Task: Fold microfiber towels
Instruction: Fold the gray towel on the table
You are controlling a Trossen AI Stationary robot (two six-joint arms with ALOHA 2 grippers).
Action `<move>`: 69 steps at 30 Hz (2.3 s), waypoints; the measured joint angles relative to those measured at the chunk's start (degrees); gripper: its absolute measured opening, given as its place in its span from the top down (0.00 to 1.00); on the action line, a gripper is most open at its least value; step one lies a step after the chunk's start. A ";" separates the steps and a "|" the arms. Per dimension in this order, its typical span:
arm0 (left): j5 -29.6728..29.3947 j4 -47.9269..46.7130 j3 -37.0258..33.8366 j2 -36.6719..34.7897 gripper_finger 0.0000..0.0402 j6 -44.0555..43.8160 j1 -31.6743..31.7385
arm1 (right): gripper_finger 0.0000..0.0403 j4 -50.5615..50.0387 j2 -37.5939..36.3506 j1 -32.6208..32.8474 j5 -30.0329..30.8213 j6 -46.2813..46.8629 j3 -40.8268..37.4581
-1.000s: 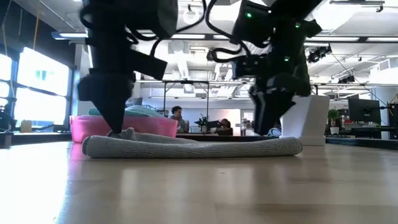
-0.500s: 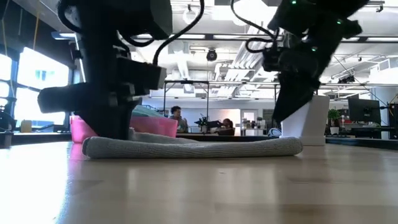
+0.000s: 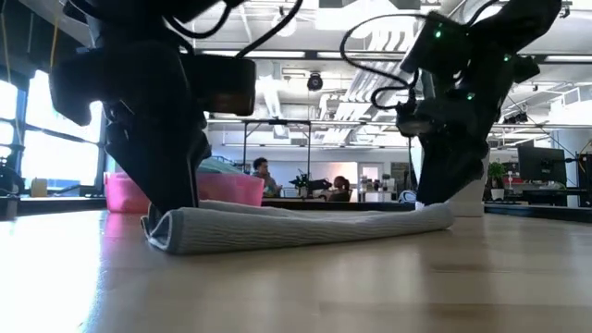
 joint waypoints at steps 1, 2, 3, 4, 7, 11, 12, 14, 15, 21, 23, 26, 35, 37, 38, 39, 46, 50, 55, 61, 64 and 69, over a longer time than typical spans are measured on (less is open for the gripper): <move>-0.23 0.86 -0.06 0.02 0.84 -0.02 -0.49 | 0.50 -0.21 0.27 -0.54 0.13 0.17 0.00; -0.36 1.62 -0.10 0.06 0.84 -0.20 -0.94 | 0.49 0.14 0.70 -1.13 0.11 0.99 0.00; -0.60 2.33 -0.08 0.13 0.85 -0.65 -1.33 | 0.48 1.16 1.44 -1.73 -0.20 2.15 0.00; -1.13 2.83 -0.10 0.13 0.85 -1.29 -1.72 | 0.47 1.85 2.25 -2.24 -0.96 3.00 0.00; -2.64 3.41 -0.10 0.13 0.85 -1.96 -2.55 | 0.46 4.90 5.35 -3.33 -2.26 3.57 0.08; -5.36 3.20 -0.10 0.13 0.85 -2.96 -3.02 | 0.46 7.94 8.68 -4.26 -6.30 4.68 0.75; -5.89 3.03 -0.10 0.13 0.85 -3.35 -3.04 | 0.46 8.55 9.01 -4.25 -6.63 4.75 0.99; -6.52 2.44 -0.08 0.13 0.85 -3.52 -3.04 | 0.46 9.16 9.45 -3.83 -6.68 4.66 1.44; -6.91 1.98 -0.08 0.13 0.85 -3.58 -3.04 | 0.46 9.56 9.49 -3.69 -7.03 4.99 1.49; -9.84 2.45 -0.08 0.10 0.85 -3.64 -2.13 | 0.47 12.67 9.60 -2.27 -9.85 5.74 1.57; -10.13 2.41 -0.08 0.09 0.85 -3.65 -1.79 | 0.48 12.70 9.61 -1.80 -9.71 5.90 1.57; -10.16 2.22 -0.06 0.05 0.85 -4.06 -1.42 | 0.50 12.93 9.65 -1.31 -9.94 5.92 1.57; -4.84 0.11 -0.01 0.00 0.85 -5.16 -2.09 | 0.53 11.33 9.41 -2.02 -10.80 2.97 1.71; -4.75 -0.54 0.03 -0.03 0.85 -6.10 -2.63 | 0.52 9.99 9.41 -2.05 -10.88 1.08 2.42; -4.78 -0.80 0.03 -0.05 0.85 -6.47 -2.84 | 0.51 9.09 9.41 -2.05 -10.91 0.21 2.87; -4.98 -0.83 0.03 -0.07 0.85 -6.49 -3.09 | 0.51 8.27 9.41 -2.00 -10.88 -0.15 3.29; -6.78 0.82 0.08 0.77 0.85 -7.97 -3.57 | 0.49 8.56 10.11 -0.32 -9.61 6.35 3.39; -6.88 2.97 0.34 2.81 0.85 -7.93 -3.30 | 0.49 9.77 11.14 1.02 -8.26 9.91 3.37; -8.38 5.62 0.41 4.37 0.85 -7.33 -3.32 | 0.49 11.48 11.24 1.22 -7.73 11.91 3.21; -9.36 6.00 0.29 4.52 0.85 -7.45 -3.72 | 0.57 11.75 11.30 1.27 -7.83 11.89 3.21; -9.28 6.00 0.27 4.52 0.85 -7.47 -3.71 | 0.65 11.83 11.35 1.26 -7.82 11.69 3.21; -9.37 6.13 0.20 4.52 0.85 -7.47 -3.69 | 0.82 12.45 11.57 1.29 -8.45 11.56 3.21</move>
